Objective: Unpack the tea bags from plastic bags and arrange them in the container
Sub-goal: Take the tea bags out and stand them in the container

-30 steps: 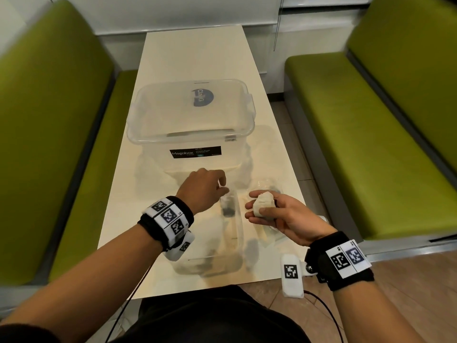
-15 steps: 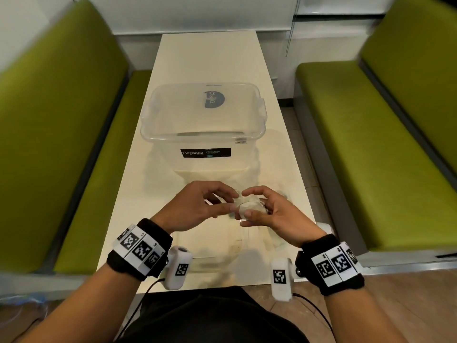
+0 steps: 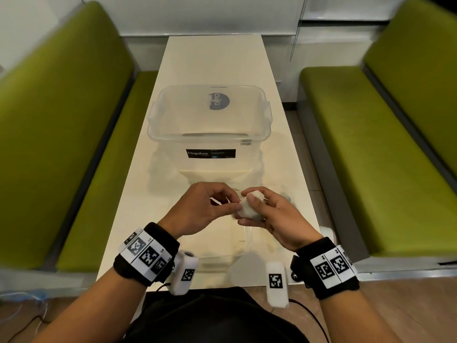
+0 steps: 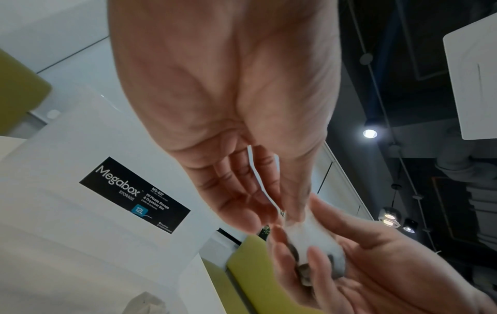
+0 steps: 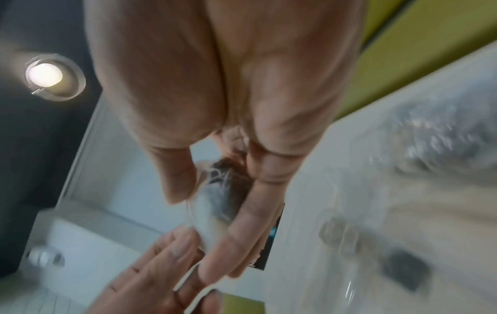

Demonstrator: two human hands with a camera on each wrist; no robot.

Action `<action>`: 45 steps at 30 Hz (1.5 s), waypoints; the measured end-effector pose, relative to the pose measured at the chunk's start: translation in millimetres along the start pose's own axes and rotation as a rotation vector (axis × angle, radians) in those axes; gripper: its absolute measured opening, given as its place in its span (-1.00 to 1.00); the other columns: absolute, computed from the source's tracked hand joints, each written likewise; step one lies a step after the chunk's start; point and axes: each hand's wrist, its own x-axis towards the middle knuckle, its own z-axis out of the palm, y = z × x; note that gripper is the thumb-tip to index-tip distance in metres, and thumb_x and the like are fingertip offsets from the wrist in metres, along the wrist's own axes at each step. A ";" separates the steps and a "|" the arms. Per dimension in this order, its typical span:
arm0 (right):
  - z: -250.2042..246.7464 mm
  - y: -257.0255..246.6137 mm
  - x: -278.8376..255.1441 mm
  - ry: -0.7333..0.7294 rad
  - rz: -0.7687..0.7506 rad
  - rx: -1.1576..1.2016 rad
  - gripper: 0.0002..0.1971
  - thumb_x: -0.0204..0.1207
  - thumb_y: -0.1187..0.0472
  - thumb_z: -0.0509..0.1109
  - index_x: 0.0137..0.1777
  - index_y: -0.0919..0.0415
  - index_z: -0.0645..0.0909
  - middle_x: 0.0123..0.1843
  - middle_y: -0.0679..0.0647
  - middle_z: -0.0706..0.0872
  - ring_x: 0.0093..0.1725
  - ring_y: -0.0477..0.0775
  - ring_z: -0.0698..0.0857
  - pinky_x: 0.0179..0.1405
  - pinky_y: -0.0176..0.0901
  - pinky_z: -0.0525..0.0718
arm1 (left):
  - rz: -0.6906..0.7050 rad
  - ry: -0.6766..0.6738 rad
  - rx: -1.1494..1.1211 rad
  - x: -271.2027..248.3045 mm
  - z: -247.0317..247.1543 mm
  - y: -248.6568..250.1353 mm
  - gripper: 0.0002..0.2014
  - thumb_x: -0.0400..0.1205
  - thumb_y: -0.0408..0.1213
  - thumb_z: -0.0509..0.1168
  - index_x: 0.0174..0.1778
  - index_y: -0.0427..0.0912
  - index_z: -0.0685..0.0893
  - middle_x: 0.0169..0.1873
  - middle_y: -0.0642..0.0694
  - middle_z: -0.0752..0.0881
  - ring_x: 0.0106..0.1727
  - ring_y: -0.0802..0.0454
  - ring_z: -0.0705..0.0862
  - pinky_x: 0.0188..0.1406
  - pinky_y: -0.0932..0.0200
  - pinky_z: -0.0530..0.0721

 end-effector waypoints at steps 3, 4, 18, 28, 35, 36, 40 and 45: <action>0.0 0.3 2.5 0.063 0.062 0.170 -0.73 0.60 0.13 0.44 0.18 0.32 0.68 0.14 0.36 0.77 0.13 0.51 0.80 -0.09 -0.04 0.87 | 0.029 0.007 -0.051 -1.2 -1.3 0.2 -0.94 0.59 -0.27 0.56 -0.12 -0.14 0.81 -0.19 0.01 0.83 -0.13 0.11 0.77 -0.07 0.18 0.73; -0.5 0.4 3.0 0.077 0.072 0.187 -0.79 0.66 0.19 0.41 0.16 0.32 0.68 0.11 0.31 0.78 0.09 0.47 0.82 -0.15 -0.04 0.87 | 0.032 0.001 -0.064 -1.7 -1.4 0.7 -0.94 0.60 -0.29 0.55 -0.11 -0.16 0.80 -0.19 -0.01 0.83 -0.16 0.10 0.77 -0.08 0.19 0.72; 1.3 -4.6 0.3 -0.009 0.112 0.147 -0.85 0.62 0.28 0.43 0.14 0.28 0.66 0.13 0.41 0.78 0.13 0.46 0.77 -0.18 -0.03 0.86 | 0.026 0.076 -0.002 -2.4 3.1 4.8 -0.92 0.64 -0.27 0.50 -0.08 0.00 0.75 -0.16 0.00 0.83 -0.19 -0.15 0.83 0.04 -0.27 0.79; -3.9 -5.0 -0.6 -0.028 0.056 0.253 -0.80 0.50 0.31 0.48 0.07 0.37 0.61 0.12 0.38 0.78 0.13 0.39 0.81 0.00 -0.05 0.87 | 0.055 0.092 0.033 -3.7 5.4 10.9 -0.91 0.63 -0.33 0.51 -0.06 -0.02 0.82 -0.25 0.18 0.80 -0.24 0.01 0.78 -0.11 0.13 0.73; -4.7 -4.6 1.8 0.025 0.060 0.257 -0.71 0.62 0.28 0.43 0.24 0.46 0.62 0.16 0.46 0.75 0.10 0.39 0.82 0.08 0.10 0.86 | 0.210 0.070 0.062 -4.9 4.8 6.7 -0.93 0.69 -0.35 0.42 -0.03 -0.10 0.71 -0.06 0.12 0.73 0.04 0.04 0.73 0.06 0.12 0.76; -4.7 -4.5 2.5 0.043 0.061 0.252 -0.73 0.66 0.28 0.40 0.25 0.47 0.62 0.18 0.47 0.74 0.14 0.44 0.81 0.10 0.13 0.86 | 0.204 0.046 0.025 -5.2 4.6 6.9 -0.95 0.71 -0.37 0.39 -0.01 -0.13 0.68 -0.04 0.08 0.75 0.05 0.03 0.73 0.08 0.05 0.77; -1.7 -4.5 4.1 0.083 0.068 0.236 -0.88 0.74 0.36 0.28 0.19 0.41 0.54 0.11 0.41 0.81 0.27 0.63 0.72 0.08 0.17 0.87 | 0.168 0.000 -0.154 -5.8 2.8 8.3 -0.93 0.78 -0.41 0.26 0.00 -0.19 0.53 0.00 -0.21 0.79 -0.04 -0.03 0.75 0.06 0.04 0.75; -2.6 -2.6 4.7 0.125 0.073 0.227 -0.76 0.69 0.52 0.22 0.22 0.26 0.56 -0.02 0.32 0.79 -0.11 0.36 0.82 -0.16 0.06 0.88 | 0.087 0.024 -0.276 -3.4 2.6 12.8 -0.90 0.81 -0.46 0.16 0.01 -0.21 0.45 -0.20 -0.29 0.80 -0.21 -0.16 0.78 -0.02 -0.02 0.79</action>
